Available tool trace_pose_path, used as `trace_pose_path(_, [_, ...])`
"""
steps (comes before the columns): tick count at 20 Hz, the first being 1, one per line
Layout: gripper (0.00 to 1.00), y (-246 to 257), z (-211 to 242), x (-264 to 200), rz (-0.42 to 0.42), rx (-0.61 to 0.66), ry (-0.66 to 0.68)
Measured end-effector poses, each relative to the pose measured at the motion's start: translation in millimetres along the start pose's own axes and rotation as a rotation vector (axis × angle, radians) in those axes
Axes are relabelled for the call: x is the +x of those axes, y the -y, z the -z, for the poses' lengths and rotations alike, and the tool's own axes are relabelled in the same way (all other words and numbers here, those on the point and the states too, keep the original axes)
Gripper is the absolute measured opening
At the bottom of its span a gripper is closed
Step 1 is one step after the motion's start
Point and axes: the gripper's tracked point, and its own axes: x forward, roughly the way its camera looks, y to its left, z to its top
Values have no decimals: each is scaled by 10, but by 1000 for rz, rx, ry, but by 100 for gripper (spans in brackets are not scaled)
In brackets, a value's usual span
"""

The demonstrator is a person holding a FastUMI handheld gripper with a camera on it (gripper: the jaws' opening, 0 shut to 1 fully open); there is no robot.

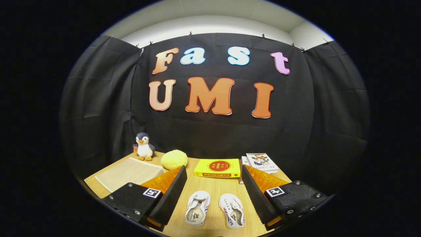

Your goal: Open the storage box then place both shoes into the box .Put the left shoe in first, then the right shoe, with the right side of both shoes facing outward in a uniform manner.

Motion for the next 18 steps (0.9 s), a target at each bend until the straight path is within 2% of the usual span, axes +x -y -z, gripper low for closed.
trace_pose_path(4, [100, 1, 112, 53, -15, 19, -26])
trace_pose_path(7, [100, -100, 317, 123, -66, 75, -90])
trace_pose_path(13, [99, -524, 709, 220, -253, 274, -239])
trace_pose_path(18, [98, -896, 1118, 290, -414, 476, -423])
